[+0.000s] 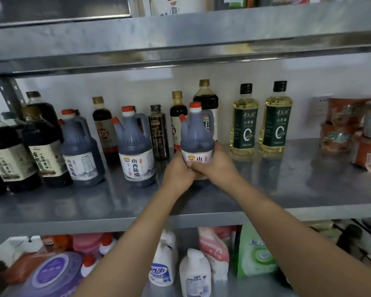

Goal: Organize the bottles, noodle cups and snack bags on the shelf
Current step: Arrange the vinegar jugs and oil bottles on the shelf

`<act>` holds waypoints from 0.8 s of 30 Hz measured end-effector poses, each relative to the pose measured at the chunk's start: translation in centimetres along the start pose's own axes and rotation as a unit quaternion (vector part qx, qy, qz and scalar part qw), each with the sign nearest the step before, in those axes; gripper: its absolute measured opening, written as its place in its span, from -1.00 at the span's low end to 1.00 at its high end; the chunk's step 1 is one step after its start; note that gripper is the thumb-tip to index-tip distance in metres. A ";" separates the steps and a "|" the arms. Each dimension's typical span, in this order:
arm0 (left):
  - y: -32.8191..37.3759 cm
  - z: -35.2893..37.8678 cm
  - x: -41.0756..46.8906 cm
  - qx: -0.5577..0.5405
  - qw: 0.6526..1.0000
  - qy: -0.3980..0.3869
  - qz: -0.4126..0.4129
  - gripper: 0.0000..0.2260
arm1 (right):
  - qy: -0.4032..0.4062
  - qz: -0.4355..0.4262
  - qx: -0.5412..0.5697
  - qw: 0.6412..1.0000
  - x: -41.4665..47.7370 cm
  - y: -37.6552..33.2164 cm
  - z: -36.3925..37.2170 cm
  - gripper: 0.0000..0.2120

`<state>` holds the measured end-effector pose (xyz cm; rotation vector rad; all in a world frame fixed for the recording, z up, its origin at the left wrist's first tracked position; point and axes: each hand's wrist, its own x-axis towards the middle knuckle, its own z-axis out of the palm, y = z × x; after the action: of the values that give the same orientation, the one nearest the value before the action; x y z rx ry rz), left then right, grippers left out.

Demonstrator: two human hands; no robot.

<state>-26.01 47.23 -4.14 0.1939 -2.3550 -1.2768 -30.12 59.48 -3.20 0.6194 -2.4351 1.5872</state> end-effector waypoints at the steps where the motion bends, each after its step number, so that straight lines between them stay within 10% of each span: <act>1: -0.3 -0.6 0.3 0.012 1.000 0.003 -0.003 -0.49 | -0.002 -0.002 0.000 1.000 0.3 -0.4 0.8 -0.21; 24: -1.2 -0.4 -1.8 0.064 0.997 0.023 -0.027 -0.52 | -0.009 -0.003 -0.010 1.000 0.8 -0.1 2.2 -0.20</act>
<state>-24.38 46.87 -5.51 0.3251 -2.4082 -1.1330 -30.60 57.27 -3.74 0.6402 -2.4555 1.5594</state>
